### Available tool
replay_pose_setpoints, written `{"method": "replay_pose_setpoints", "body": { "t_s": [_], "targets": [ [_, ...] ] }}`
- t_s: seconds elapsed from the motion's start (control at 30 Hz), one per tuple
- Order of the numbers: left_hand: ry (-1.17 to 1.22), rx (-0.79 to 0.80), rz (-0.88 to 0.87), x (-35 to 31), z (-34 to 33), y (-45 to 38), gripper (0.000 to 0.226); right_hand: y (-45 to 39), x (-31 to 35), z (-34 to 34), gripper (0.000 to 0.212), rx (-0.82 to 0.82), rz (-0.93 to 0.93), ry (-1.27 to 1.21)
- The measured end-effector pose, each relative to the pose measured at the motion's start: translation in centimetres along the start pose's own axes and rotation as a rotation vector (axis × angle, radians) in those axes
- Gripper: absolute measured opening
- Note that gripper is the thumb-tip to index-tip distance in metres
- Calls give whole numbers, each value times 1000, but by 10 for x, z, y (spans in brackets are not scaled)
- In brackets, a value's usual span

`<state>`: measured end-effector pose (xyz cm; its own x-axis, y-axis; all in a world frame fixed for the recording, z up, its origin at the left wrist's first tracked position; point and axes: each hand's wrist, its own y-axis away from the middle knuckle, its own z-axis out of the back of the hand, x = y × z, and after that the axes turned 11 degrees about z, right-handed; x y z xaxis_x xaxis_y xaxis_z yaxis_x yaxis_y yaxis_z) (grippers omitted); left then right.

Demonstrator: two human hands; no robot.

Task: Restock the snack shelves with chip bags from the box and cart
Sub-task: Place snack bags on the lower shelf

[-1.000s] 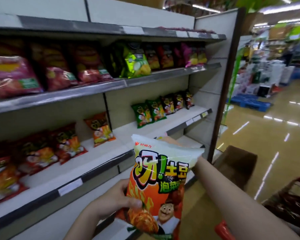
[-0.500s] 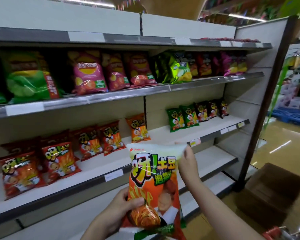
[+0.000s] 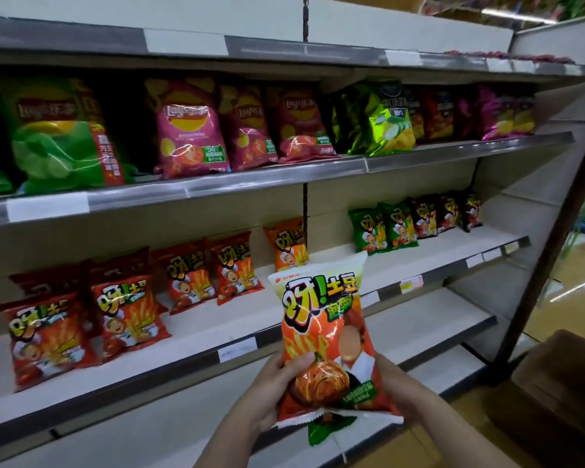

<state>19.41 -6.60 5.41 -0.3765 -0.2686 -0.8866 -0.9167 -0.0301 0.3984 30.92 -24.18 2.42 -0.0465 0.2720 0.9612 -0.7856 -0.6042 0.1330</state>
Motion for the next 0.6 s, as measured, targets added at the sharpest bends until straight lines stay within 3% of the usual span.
{"method": "replay_pose_setpoints", "body": {
  "t_s": [0.13, 0.27, 0.33, 0.43, 0.6],
  "targets": [
    [52, -4, 46, -6, 9, -47, 115, -48, -6, 24, 19, -78, -62, 90],
    [152, -95, 41, -33, 10, -108, 68, -101, -1, 66, 50, -284, 45, 17],
    [159, -122, 26, -50, 8, -145, 79, -135, -3, 102, 77, -434, 26, -35],
    [120, -159, 4, -78, -6, -201, 112, -181, -10, 167, 79, -617, 22, -121],
    [140, -171, -15, -112, -39, -292, 102, -247, -28, 267, 74, -747, 41, -75]
  ]
}}
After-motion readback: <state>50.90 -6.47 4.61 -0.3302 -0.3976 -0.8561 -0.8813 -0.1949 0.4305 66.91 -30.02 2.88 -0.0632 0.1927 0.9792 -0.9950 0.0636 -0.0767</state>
